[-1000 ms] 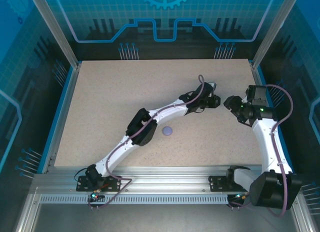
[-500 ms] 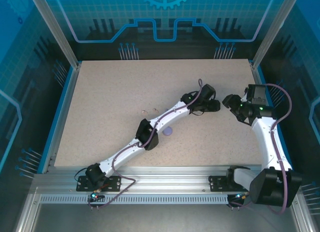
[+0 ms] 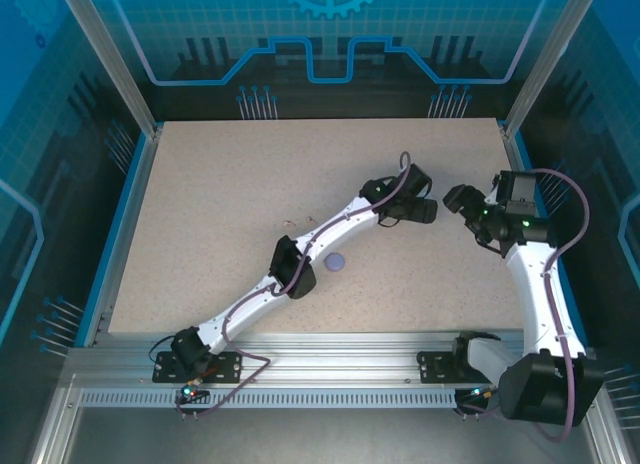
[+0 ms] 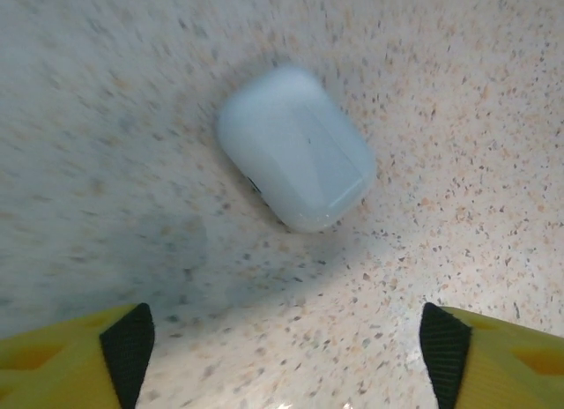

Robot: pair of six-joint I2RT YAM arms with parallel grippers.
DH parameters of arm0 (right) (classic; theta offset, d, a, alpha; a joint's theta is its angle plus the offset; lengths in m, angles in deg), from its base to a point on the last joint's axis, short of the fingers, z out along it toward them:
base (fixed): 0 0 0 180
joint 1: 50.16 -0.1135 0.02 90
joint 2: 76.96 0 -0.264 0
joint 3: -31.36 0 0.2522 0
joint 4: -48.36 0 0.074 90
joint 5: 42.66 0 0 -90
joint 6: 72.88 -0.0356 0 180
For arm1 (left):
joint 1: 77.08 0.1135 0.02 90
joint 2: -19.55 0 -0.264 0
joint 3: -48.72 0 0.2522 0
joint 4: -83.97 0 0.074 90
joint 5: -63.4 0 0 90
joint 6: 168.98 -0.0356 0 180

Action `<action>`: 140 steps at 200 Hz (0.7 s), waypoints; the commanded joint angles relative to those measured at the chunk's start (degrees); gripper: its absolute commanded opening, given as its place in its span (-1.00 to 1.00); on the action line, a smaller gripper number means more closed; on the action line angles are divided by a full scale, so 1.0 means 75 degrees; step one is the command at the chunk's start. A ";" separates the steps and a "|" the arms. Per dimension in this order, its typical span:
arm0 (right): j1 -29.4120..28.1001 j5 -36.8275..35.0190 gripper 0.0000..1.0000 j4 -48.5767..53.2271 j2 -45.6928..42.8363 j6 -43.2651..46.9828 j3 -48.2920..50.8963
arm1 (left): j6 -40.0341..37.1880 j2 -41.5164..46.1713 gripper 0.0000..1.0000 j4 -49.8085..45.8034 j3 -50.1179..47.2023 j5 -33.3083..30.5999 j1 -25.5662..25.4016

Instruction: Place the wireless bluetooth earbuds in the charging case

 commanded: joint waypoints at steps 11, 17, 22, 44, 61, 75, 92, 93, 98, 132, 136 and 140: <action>-0.0023 -0.0103 0.62 0.0216 -0.0282 -0.0115 -0.0269 | -0.1392 0.1487 0.83 -0.1045 0.0489 -0.0672 0.0023; -0.0053 -0.0126 0.63 0.0228 -0.0295 -0.0129 -0.0270 | -0.1515 0.1618 0.85 -0.1293 0.0493 -0.0619 0.0028; -0.0097 -0.0150 0.63 0.0231 -0.0312 -0.0134 -0.0269 | -0.1587 0.1724 0.87 -0.1504 0.0491 -0.0591 0.0026; -0.0430 -0.0332 0.63 0.0233 -0.0383 -0.0222 -0.0222 | -0.1738 0.2057 0.93 -0.2333 0.0490 -0.0452 0.0017; -0.0745 -0.0543 0.64 0.0258 -0.0430 -0.0270 -0.0154 | -0.1826 0.2267 0.97 -0.2740 0.0487 -0.0401 0.0018; -0.0927 -0.0652 0.64 0.0300 -0.0487 -0.0320 -0.0067 | -0.1897 0.2425 0.97 -0.3076 0.0487 -0.0070 0.0099; -0.1016 -0.0726 0.63 0.0335 -0.0639 -0.0331 0.0089 | -0.1884 0.2617 0.97 -0.3464 0.0490 0.0218 0.0215; -0.1017 -0.0727 0.63 0.0342 -0.0649 -0.0330 0.0097 | -0.1896 0.2623 0.97 -0.3482 0.0492 0.0243 0.0221; -0.1018 -0.0739 0.64 0.0348 -0.0701 -0.0318 0.0144 | -0.1945 0.2677 0.98 -0.3548 0.0482 0.0417 0.0261; -0.1030 -0.0773 0.64 0.0383 -0.0996 -0.0202 0.0380 | -0.2137 0.3126 0.97 -0.3829 0.0307 0.1250 0.0414; -0.1032 -0.0783 0.64 0.0383 -0.1018 -0.0189 0.0408 | -0.2147 0.3184 0.97 -0.3854 0.0290 0.1219 0.0414; -0.1032 -0.0775 0.64 0.0378 -0.1042 -0.0187 0.0430 | -0.2171 0.3249 0.97 -0.3880 0.0290 0.1181 0.0415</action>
